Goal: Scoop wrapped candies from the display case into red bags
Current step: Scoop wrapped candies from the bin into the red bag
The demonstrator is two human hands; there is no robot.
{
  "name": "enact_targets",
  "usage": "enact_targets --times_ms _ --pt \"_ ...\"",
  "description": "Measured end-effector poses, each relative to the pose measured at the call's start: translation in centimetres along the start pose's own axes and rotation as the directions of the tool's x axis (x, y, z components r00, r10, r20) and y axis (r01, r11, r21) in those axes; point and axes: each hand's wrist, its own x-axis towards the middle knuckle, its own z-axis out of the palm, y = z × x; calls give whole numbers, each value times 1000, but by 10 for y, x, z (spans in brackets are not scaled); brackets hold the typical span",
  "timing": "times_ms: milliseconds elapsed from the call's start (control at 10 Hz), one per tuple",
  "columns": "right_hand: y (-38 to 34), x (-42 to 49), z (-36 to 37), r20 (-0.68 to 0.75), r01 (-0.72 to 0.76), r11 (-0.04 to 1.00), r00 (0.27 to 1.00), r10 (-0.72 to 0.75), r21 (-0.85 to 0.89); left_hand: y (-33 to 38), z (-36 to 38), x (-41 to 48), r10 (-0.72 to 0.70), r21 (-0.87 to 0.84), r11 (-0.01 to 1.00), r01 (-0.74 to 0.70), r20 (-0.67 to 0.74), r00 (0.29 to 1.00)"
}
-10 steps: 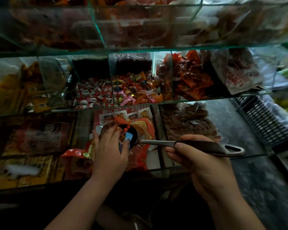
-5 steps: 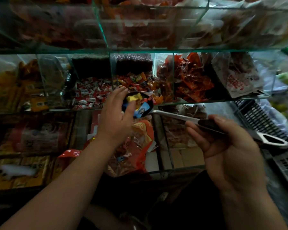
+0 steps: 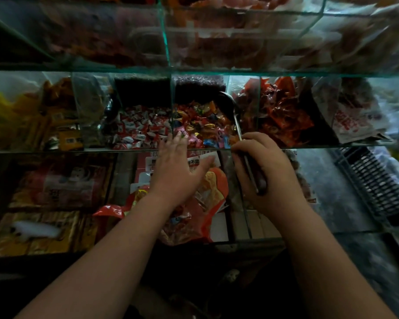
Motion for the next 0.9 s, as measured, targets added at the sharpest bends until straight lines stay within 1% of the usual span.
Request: enact_targets --times_ms 100,200,300,400,500,600,700,800,900 --pt "-12 -8 -10 -71 -16 994 997 23 104 0 -5 2 -6 -70 998 9 48 999" --pt "-13 9 -43 528 -572 759 768 362 311 2 -17 1 -53 -302 951 58 26 998" --pt "-17 10 -50 799 -714 619 559 223 327 6 -25 -11 6 -367 929 -54 -130 992" --pt "-24 -3 -45 809 -732 580 554 199 358 8 -27 -33 37 -363 928 -85 -138 990" --pt "-25 -40 -42 592 -655 536 741 318 533 2 -22 -60 22 -342 939 -47 -77 997" --pt "-27 -73 -27 434 -592 680 798 418 433 -14 -16 -80 -30 -409 912 29 5 1000" --pt "-47 -60 -23 164 -359 845 933 319 396 -31 -11 -91 -83 -323 945 48 -95 992" --pt "-45 -60 -4 198 -309 898 946 257 312 -43 -7 -97 -143 -185 976 118 -128 981" --pt "-30 -47 42 305 -333 913 917 256 235 -46 -5 -102 -154 -170 975 144 -47 987"
